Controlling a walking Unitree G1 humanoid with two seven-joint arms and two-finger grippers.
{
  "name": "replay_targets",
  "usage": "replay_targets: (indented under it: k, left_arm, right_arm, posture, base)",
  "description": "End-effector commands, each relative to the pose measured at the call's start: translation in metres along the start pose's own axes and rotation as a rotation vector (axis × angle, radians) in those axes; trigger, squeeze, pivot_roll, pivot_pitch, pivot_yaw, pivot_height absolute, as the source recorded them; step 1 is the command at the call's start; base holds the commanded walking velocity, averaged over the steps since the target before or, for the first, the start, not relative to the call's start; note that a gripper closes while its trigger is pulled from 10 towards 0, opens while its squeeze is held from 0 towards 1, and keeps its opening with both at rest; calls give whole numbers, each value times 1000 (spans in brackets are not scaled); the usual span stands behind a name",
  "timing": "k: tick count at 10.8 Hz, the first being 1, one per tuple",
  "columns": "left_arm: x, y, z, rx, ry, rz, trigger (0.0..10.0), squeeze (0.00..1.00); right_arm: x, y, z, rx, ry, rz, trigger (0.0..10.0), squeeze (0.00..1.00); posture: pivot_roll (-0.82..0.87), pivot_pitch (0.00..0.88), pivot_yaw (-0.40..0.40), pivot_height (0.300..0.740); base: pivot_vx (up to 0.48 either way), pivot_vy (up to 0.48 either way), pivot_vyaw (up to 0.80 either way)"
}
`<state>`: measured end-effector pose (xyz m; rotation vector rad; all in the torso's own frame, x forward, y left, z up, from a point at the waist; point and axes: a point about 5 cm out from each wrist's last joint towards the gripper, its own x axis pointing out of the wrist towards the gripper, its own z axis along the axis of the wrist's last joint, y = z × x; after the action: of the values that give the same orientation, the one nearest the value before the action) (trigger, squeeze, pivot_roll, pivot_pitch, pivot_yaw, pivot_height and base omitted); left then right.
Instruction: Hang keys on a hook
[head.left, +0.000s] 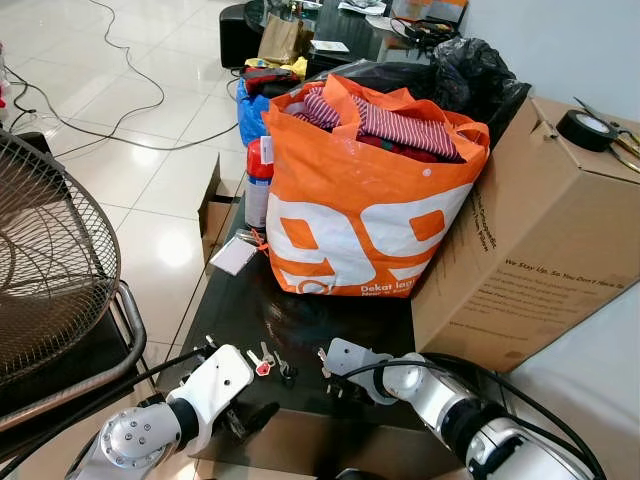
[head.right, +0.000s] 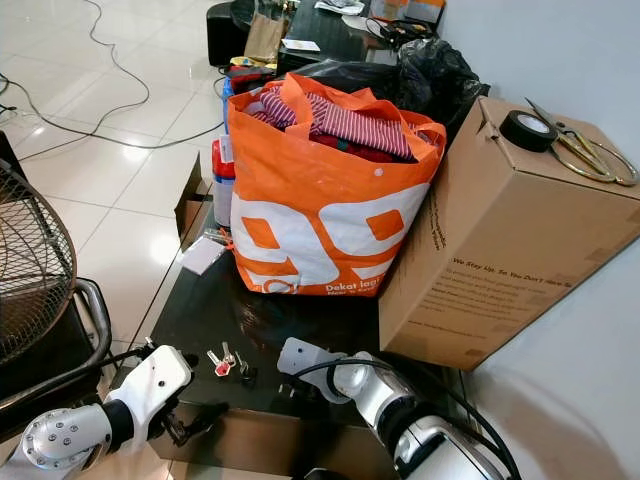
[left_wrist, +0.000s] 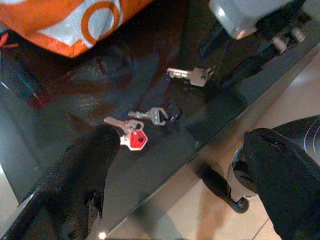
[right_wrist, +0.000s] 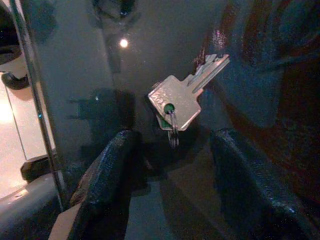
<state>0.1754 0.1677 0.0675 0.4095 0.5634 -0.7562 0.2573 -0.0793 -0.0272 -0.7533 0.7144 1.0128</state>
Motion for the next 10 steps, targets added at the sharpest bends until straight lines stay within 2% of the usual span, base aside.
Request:
replay_targets:
  k: [1, 10]
  left_arm:
    - [0, -3, 5, 7, -14, -14, 10000, 0]
    - [3, -3, 6, 7, -16, -14, 10000, 0]
  right_arm:
    - [-4, -5, -13, 4, 59, -28, 0, 0]
    - [-3, -5, -16, -12, 78, -23, 0, 0]
  posture:
    - [-29, 38, -171, 740]
    - [-31, 33, -175, 740]
  base:
    - [0, 0, 0]
    - [0, 0, 0]
